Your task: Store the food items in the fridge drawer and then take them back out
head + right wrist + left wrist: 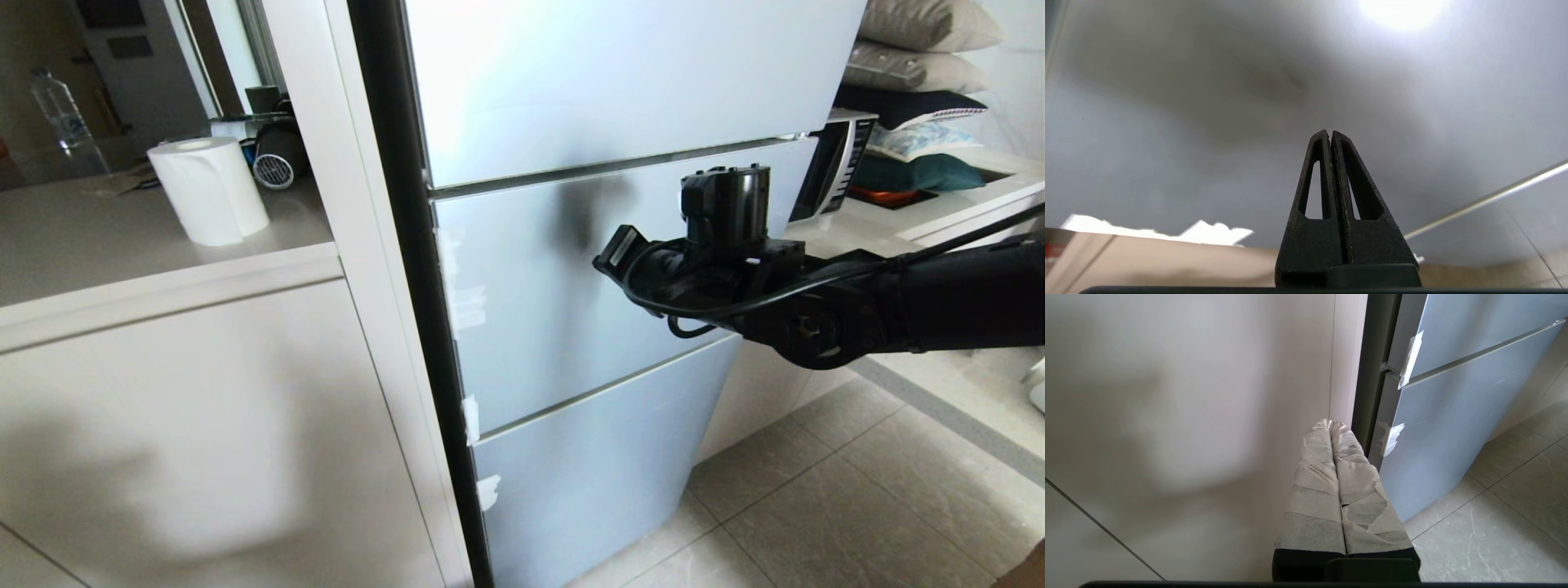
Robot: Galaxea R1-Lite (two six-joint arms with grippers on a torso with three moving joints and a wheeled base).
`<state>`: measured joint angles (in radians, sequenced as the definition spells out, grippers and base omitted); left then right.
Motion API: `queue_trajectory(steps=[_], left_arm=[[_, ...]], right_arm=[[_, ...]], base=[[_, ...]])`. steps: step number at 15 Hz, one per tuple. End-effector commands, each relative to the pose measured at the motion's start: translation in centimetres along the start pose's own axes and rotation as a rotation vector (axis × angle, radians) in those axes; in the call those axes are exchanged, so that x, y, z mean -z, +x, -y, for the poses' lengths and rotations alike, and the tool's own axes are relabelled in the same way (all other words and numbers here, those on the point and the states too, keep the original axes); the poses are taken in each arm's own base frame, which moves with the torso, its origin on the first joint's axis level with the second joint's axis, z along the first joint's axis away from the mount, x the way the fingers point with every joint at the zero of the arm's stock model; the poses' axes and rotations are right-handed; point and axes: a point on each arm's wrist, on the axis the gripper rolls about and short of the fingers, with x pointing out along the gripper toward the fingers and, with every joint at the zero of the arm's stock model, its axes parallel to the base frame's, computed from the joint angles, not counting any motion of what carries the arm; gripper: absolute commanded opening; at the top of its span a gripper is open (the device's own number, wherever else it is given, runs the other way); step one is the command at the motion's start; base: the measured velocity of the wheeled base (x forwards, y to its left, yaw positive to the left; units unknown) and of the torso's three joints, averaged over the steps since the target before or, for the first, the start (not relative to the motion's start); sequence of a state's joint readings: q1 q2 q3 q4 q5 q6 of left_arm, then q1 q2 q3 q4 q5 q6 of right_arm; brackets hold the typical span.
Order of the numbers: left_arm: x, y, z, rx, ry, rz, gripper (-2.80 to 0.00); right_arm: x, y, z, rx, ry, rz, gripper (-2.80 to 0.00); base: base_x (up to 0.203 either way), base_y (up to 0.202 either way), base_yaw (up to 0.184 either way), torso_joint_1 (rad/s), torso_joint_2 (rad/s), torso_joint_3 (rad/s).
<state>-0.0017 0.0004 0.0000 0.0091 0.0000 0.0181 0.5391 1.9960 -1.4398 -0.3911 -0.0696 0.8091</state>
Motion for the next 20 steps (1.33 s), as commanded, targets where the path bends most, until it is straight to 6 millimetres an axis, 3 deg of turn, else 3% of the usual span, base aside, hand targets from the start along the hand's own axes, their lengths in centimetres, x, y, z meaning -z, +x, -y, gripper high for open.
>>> queue_trajectory(steps=[1, 3, 6, 10, 12, 14, 16, 18, 20], left_arm=[[0.0, 0.0, 0.0, 0.0, 0.0, 0.002, -2.8], [0.0, 0.0, 0.0, 0.0, 0.0, 0.002, -2.8], [0.0, 0.0, 0.0, 0.0, 0.0, 0.002, -2.8], [0.0, 0.0, 0.0, 0.0, 0.0, 0.002, -2.8], [0.0, 0.0, 0.0, 0.0, 0.0, 0.002, -2.8], [0.0, 0.0, 0.0, 0.0, 0.0, 0.002, -2.8], [0.0, 0.0, 0.0, 0.0, -0.001, 0.002, -2.8], [0.0, 0.0, 0.0, 0.0, -0.001, 0.002, -2.8], [0.0, 0.0, 0.0, 0.0, -0.001, 0.002, -2.8]], right_arm=[[-1.3, -4.3, -1.5, -0.036, 0.002, 0.025, -2.8], [-2.3, -10.0, -2.6, -0.077, -0.009, 0.048, -2.8], [-1.9, -18.5, -1.3, -0.07, -0.092, 0.085, -2.8], [0.0, -29.6, 4.7, 0.068, -0.331, 0.248, -2.8], [2.2, -34.0, 8.5, 0.203, -0.483, 0.342, -2.8], [5.2, -37.1, 10.9, 0.255, -0.579, 0.395, -2.8], [8.5, -38.7, 13.0, 0.266, -0.656, 0.369, -2.8], [12.0, -39.1, 15.7, 0.309, -0.707, 0.248, -2.8], [13.3, -39.3, 16.6, 0.315, -0.687, 0.228, -2.8]], base=[[0.0, 0.0, 0.0, 0.0, 0.0, 0.0], [0.0, 0.0, 0.0, 0.0, 0.0, 0.0], [0.0, 0.0, 0.0, 0.0, 0.0, 0.0], [0.0, 0.0, 0.0, 0.0, 0.0, 0.0], [0.0, 0.0, 0.0, 0.0, 0.0, 0.0], [0.0, 0.0, 0.0, 0.0, 0.0, 0.0], [0.0, 0.0, 0.0, 0.0, 0.0, 0.0], [0.0, 0.0, 0.0, 0.0, 0.0, 0.0], [0.0, 0.0, 0.0, 0.0, 0.0, 0.0]])
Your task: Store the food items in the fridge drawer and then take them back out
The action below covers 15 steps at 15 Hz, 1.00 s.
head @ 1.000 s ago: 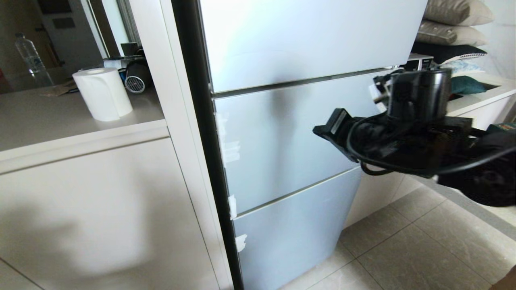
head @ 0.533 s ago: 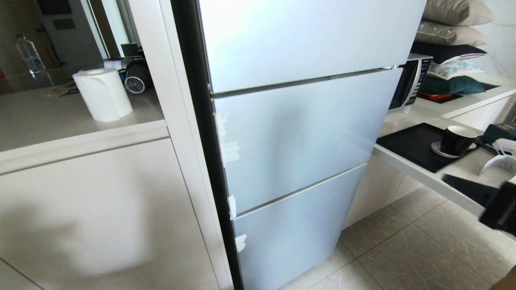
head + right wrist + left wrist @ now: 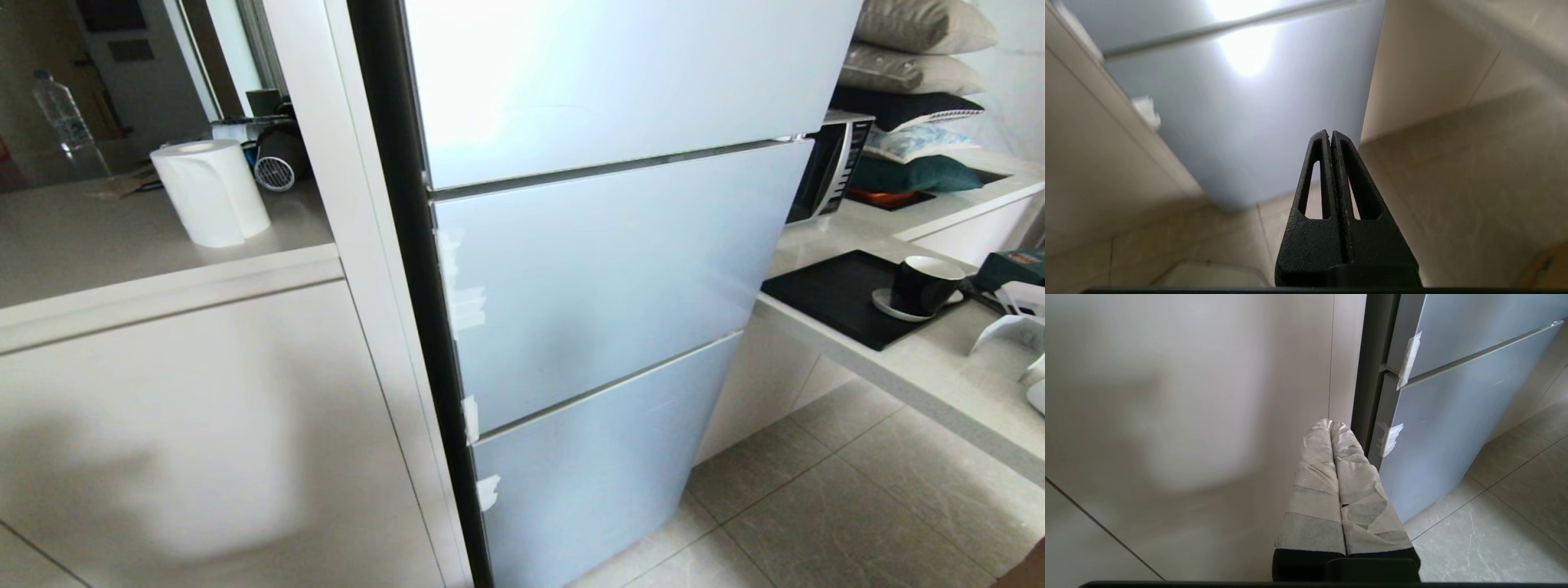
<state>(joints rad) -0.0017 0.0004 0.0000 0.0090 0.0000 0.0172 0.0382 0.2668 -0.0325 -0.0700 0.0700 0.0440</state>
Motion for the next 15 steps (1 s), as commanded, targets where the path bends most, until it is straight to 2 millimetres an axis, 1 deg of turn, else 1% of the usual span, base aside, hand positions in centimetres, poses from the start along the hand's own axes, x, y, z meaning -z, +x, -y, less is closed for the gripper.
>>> queue_trajectory(steps=[1, 2, 3, 5, 15], left_arm=[[0.01, -0.01, 0.0, 0.0, 0.0, 0.002, -2.8], [0.01, -0.01, 0.0, 0.0, 0.0, 0.002, -2.8], [0.01, -0.01, 0.0, 0.0, 0.0, 0.002, -2.8], [0.01, -0.01, 0.0, 0.0, 0.0, 0.002, -2.8], [0.01, -0.01, 0.0, 0.0, 0.0, 0.002, -2.8]], right_arm=[[1.42, -1.26, -0.08, 0.017, -0.005, 0.12, -2.8], [1.61, -1.76, -0.11, 0.031, -0.018, 0.184, -2.8], [1.83, -1.97, -0.05, 0.068, -0.031, 0.21, -2.8], [2.09, -1.88, 0.03, 0.108, -0.037, 0.188, -2.8], [2.12, -1.87, 0.04, 0.108, -0.044, 0.185, -2.8]], base=[[0.0, 0.0, 0.0, 0.0, 0.0, 0.0], [0.0, 0.0, 0.0, 0.0, 0.0, 0.0], [0.0, 0.0, 0.0, 0.0, 0.0, 0.0], [0.0, 0.0, 0.0, 0.0, 0.0, 0.0], [0.0, 0.0, 0.0, 0.0, 0.0, 0.0]])
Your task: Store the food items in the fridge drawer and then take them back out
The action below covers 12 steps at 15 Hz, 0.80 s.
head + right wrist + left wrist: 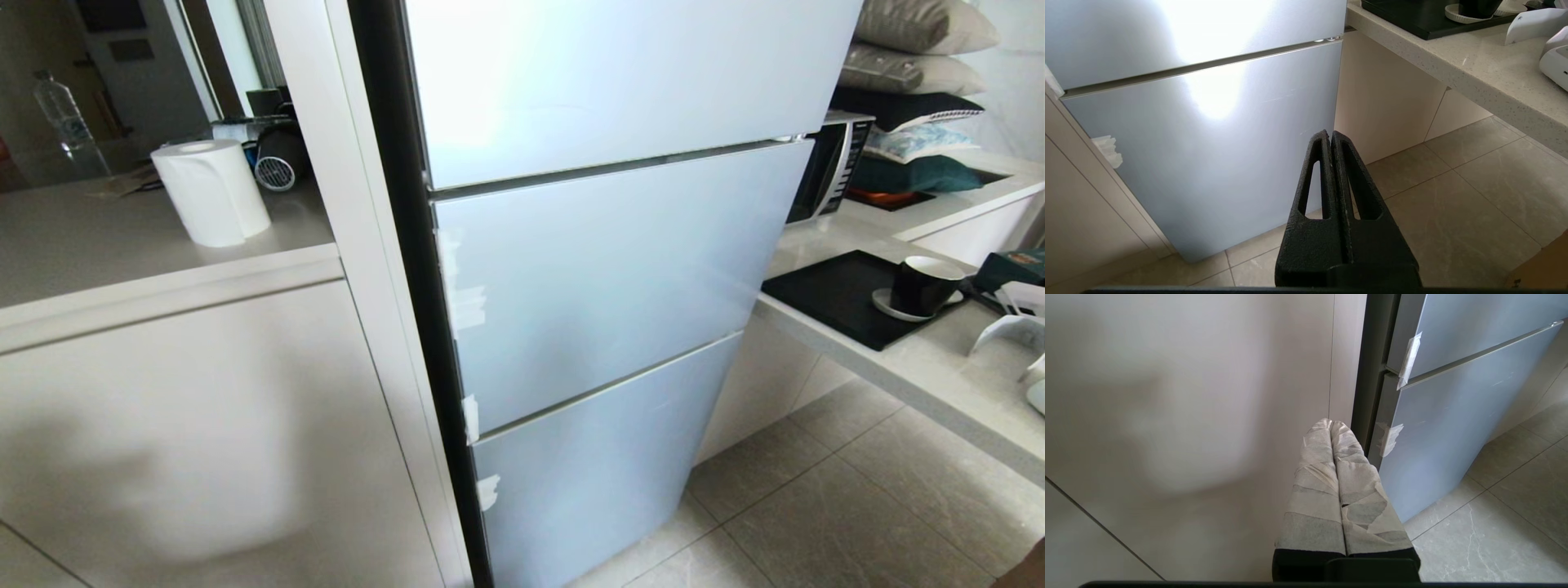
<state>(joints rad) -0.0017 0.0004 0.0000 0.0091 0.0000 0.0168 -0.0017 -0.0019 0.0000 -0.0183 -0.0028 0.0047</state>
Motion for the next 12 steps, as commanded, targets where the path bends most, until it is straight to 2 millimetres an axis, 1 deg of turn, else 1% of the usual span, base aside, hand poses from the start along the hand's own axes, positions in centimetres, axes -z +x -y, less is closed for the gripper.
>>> queue_trajectory(steps=[1, 5, 8, 12], left_arm=[[0.01, -0.01, 0.0, 0.0, 0.0, 0.002, -2.8], [0.01, -0.01, 0.0, 0.0, 0.0, 0.002, -2.8], [0.01, -0.01, 0.0, 0.0, 0.0, 0.002, -2.8], [0.01, -0.01, 0.0, 0.0, 0.0, 0.002, -2.8]], right_arm=[[0.0, 0.01, 0.0, 0.0, 0.0, -0.003, -2.8], [-0.03, 0.0, 0.0, 0.0, 0.0, -0.002, -2.8], [0.1, 0.01, -0.01, -0.003, -0.039, -0.012, -2.8], [0.1, 0.01, 0.0, -0.002, -0.026, -0.013, -2.8]], base=[[0.0, 0.0, 0.0, 0.0, 0.0, 0.0], [0.0, 0.0, 0.0, 0.0, 0.0, 0.0], [0.0, 0.0, 0.0, 0.0, 0.0, 0.0], [0.0, 0.0, 0.0, 0.0, 0.0, 0.0]])
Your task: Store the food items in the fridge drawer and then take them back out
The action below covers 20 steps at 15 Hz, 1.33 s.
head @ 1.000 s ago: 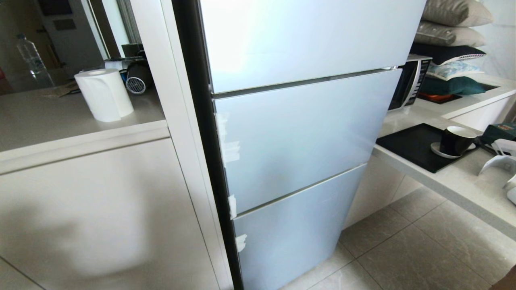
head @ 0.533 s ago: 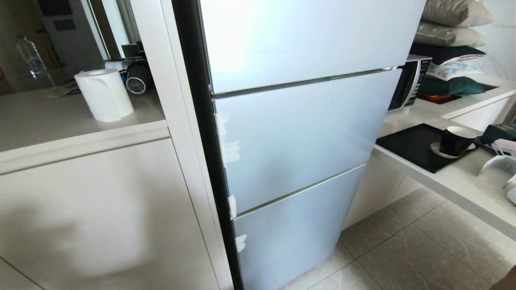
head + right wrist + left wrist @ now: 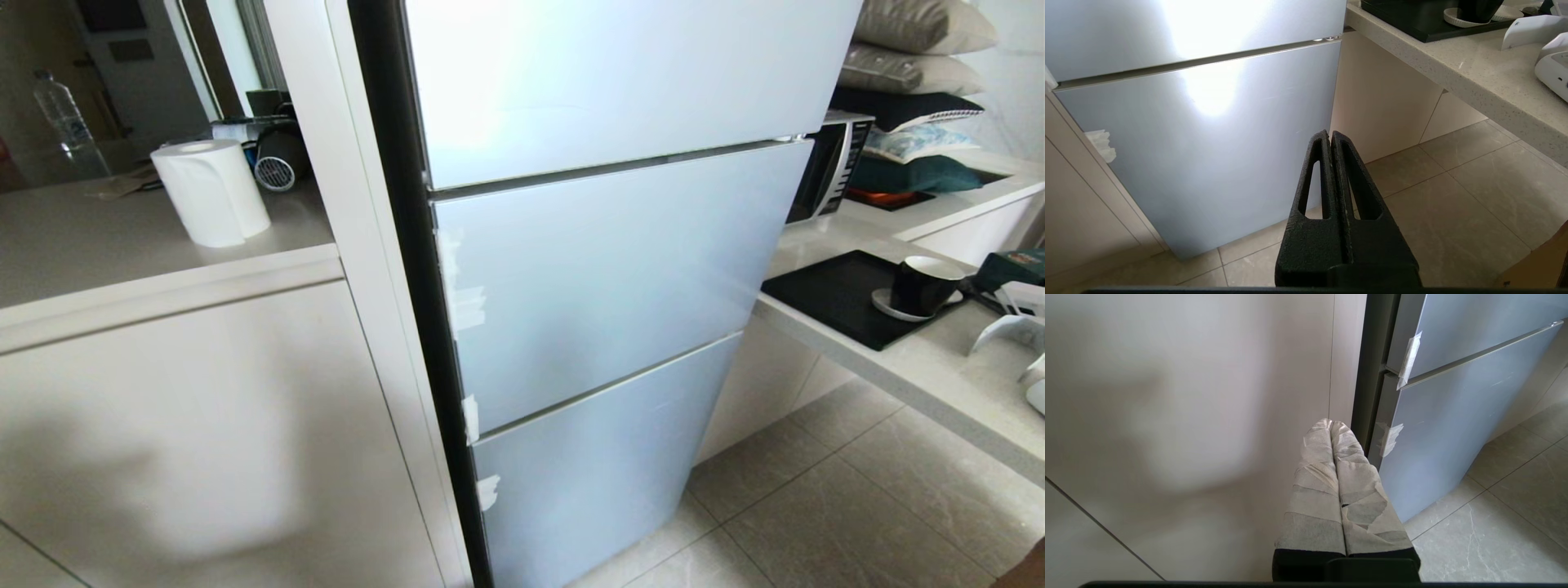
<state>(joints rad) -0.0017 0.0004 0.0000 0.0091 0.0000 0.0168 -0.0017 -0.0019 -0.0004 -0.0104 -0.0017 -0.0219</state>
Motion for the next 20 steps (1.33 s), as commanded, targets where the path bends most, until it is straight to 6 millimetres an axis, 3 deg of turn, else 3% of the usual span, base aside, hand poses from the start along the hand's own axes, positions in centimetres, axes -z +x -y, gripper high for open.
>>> queue_trajectory(steps=[1, 20], left_arm=[[0.01, -0.01, 0.0, 0.0, 0.0, 0.002, -2.8], [0.01, -0.01, 0.0, 0.0, 0.0, 0.002, -2.8]], right_arm=[[0.04, 0.02, 0.0, 0.0, -0.003, -0.005, -2.8], [0.04, 0.02, 0.0, 0.0, 0.007, -0.005, -2.8]], base=[[0.0, 0.0, 0.0, 0.0, 0.0, 0.0], [0.0, 0.0, 0.0, 0.0, 0.0, 0.0]])
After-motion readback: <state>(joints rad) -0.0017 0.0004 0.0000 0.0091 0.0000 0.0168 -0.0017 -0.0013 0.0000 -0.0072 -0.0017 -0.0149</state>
